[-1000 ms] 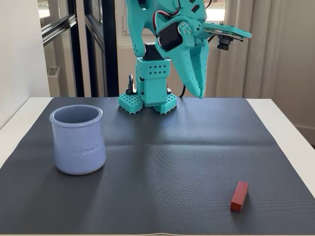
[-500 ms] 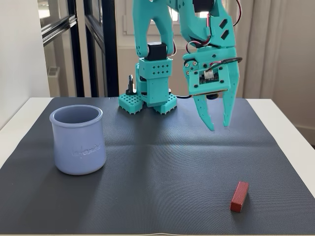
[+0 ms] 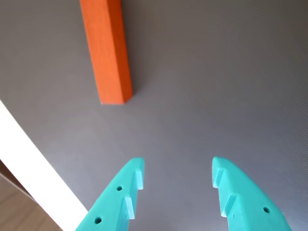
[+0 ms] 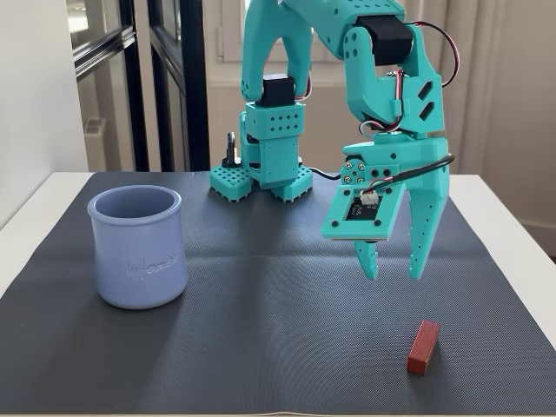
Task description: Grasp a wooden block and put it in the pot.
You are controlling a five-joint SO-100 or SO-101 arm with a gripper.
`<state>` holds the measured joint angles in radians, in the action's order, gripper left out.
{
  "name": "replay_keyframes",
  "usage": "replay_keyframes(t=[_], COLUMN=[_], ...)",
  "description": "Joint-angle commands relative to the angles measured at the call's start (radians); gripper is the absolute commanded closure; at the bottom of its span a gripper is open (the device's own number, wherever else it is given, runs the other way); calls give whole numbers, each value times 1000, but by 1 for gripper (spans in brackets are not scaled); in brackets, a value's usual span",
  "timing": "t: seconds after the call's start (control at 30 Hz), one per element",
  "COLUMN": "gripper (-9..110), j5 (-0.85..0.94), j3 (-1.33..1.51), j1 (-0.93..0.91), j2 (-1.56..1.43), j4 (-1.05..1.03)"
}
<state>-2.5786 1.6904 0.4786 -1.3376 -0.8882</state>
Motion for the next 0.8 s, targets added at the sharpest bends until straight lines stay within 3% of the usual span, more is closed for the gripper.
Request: replay_keyframes(t=[0.0,0.77], gripper=[85,85], j5=[-14,-14], j3=[-166,-399], j1=[0,-25], j2=[48,244], j4=[5,2])
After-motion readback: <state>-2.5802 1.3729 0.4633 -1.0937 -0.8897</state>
